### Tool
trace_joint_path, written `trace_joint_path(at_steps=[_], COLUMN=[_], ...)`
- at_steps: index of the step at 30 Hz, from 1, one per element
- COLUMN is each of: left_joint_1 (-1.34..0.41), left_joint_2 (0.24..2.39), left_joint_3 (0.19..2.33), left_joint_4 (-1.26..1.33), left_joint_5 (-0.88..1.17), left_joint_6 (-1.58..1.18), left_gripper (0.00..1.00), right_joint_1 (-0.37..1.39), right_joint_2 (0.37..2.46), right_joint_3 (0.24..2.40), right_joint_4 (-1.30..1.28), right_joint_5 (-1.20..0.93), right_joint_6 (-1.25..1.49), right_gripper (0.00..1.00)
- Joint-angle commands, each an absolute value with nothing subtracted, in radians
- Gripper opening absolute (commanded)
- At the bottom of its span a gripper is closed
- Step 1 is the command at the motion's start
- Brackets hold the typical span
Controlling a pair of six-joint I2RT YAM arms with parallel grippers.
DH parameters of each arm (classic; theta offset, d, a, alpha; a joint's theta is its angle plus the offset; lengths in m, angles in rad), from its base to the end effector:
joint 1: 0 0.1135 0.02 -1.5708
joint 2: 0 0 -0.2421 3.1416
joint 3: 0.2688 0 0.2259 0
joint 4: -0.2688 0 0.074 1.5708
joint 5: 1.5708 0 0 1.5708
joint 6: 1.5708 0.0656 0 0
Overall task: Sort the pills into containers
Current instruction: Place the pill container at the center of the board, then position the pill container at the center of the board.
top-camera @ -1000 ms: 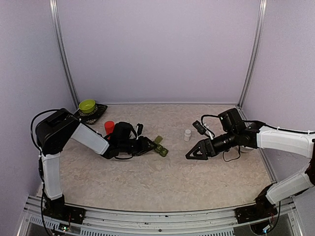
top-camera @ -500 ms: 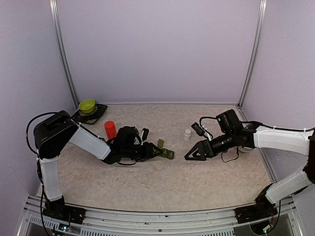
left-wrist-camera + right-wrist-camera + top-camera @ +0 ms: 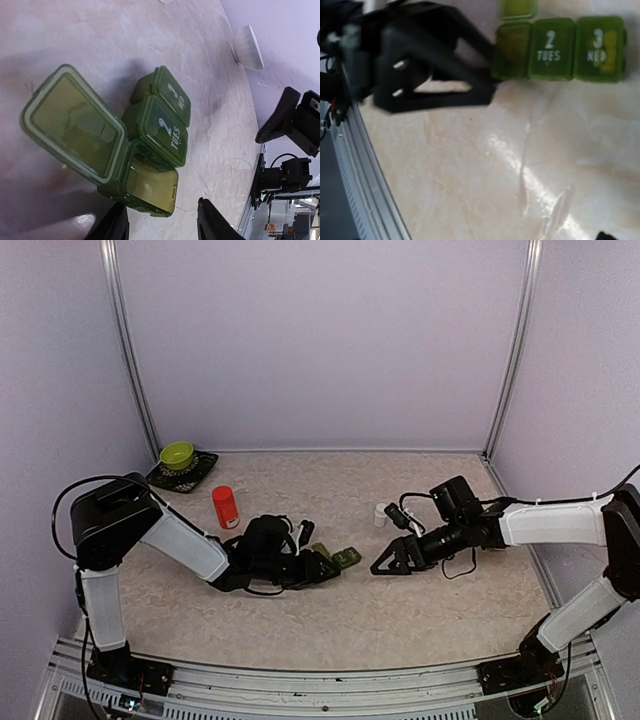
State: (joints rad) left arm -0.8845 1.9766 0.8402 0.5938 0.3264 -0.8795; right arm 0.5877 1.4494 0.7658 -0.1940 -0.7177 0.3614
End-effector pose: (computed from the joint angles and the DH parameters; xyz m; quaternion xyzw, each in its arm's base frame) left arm 0.2234 -0.3059 0.0933 0.0821 0.8590 -0.4645 0.1992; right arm 0.2060 0.1891 0.1678 -0.2180 0.8615 0.4391 0.1320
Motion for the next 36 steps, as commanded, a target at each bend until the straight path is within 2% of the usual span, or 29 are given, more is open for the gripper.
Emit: trace_joint_path(at_steps=[1, 10, 24, 36], left_joint_1=[-0.917, -0.92, -0.925, -0.926], left_joint_2=[1.964, 1.901, 1.632, 1.461], left_joint_3=[0.847, 0.798, 0.669, 0.613], left_joint_4=[0.638, 0.634, 0.579, 0.492], left_joint_5=[0.342, 0.308, 0.174, 0.067], left_joint_6=[-0.896, -0.887, -0.838, -0.796], left_gripper=[0.47, 0.62, 0.69, 0.73], right_joint_1=[0.578, 0.583, 0.603, 0.634], right_joint_2=[1.505, 1.663, 1.916, 2.026], right_joint_3=[0.752, 0.81, 1.05, 1.204], right_joint_4=[-0.114, -0.041, -0.022, -0.073], right_joint_5=[-0.71, -0.713, -0.706, -0.704], right_joint_6=[0.393, 0.417, 0.433, 0.433], right_gripper=[1.0, 1.0, 1.0, 1.0])
